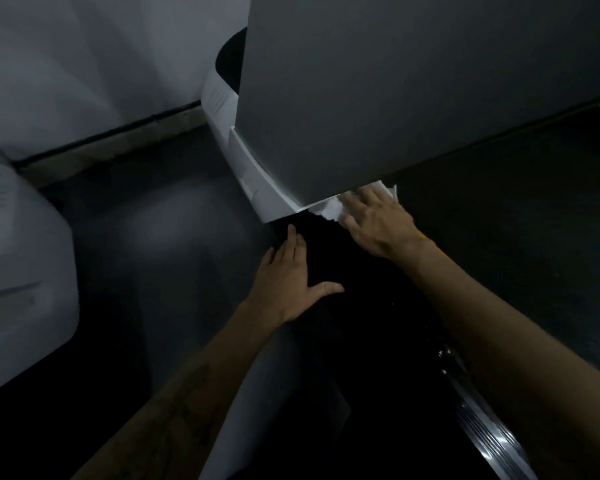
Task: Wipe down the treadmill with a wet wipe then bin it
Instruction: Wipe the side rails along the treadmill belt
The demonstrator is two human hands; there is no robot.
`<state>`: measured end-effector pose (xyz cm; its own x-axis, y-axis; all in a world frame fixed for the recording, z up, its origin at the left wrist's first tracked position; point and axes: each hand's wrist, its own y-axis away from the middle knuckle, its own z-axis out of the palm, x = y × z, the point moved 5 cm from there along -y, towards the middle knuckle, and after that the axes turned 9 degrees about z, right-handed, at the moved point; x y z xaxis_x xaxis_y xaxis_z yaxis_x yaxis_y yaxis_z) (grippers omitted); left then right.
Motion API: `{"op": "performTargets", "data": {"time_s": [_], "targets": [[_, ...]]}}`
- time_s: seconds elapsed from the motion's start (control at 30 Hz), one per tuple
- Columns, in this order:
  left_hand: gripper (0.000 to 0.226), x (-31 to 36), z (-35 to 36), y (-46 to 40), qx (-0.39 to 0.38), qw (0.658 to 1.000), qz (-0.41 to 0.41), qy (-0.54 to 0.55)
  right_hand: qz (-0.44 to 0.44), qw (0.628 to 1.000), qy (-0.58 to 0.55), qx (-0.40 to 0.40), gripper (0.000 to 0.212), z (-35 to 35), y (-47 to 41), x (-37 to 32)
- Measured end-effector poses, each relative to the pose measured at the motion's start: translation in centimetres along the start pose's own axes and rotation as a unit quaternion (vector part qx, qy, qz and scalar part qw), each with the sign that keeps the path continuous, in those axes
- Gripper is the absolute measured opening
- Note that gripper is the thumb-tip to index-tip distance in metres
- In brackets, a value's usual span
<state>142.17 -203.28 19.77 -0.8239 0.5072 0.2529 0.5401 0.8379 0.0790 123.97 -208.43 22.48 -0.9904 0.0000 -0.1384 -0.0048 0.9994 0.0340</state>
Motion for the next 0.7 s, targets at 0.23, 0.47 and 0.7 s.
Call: {"op": "performTargets", "data": {"time_s": [0.23, 0.47, 0.7], "targets": [[0.125, 0.1, 0.2, 0.2, 0.005, 1.0, -0.005, 0.005, 0.032, 0.997, 0.066, -0.008, 0.081, 2.0, -2.1, -0.4], [0.128, 0.1, 0.0, 0.0, 0.006, 1.0, -0.005, 0.001, 0.012, 0.999, 0.037, 0.006, 0.083, 1.4, -1.7, 0.5], [0.129, 0.1, -0.1, -0.1, 0.0, 1.0, -0.006, 0.006, -0.013, 0.998, -0.02, 0.053, 0.076, 0.5, 1.8, -2.8]]}}
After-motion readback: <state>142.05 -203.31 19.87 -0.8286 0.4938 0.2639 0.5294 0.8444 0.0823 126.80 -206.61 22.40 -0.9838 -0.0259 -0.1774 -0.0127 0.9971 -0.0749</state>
